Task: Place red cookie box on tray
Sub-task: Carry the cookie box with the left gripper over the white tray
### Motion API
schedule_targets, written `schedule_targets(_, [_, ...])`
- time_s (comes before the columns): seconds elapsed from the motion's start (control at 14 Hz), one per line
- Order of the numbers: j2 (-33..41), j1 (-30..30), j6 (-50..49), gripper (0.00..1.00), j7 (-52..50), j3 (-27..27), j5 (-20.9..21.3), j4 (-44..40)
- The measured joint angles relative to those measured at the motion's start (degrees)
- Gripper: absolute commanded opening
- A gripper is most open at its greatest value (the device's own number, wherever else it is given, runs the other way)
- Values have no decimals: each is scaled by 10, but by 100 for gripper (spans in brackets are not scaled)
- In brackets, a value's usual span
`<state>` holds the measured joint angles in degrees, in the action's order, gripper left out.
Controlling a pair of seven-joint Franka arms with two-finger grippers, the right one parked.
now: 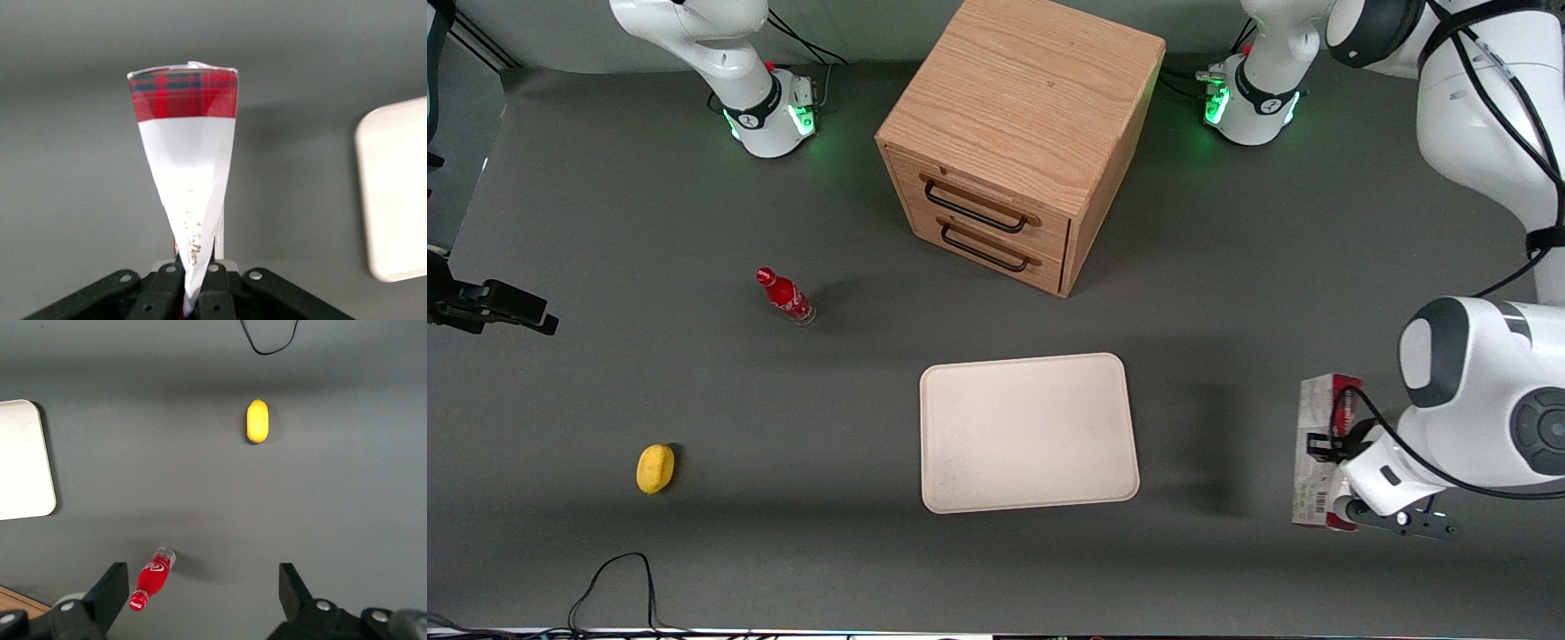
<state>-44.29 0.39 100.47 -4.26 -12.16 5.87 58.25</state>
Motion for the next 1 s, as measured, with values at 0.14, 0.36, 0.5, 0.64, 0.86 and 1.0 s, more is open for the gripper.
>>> schedule_targets(0.14, [0,-15,-1,0,-96,-19,0,-14])
schedule_targets(0.36, [-1,-55,2,0,-213,-31,1,-20])
schedule_targets(0.5, [-8,-94,16,0,-289,-32,14,-19])
schedule_targets(0.64, [-27,-134,46,0,-354,-32,40,-17])
schedule_targets(0.86, [-77,-177,98,0,-402,-32,81,-14])
schedule_targets(1.0, [-109,-190,133,0,-407,-32,108,0])
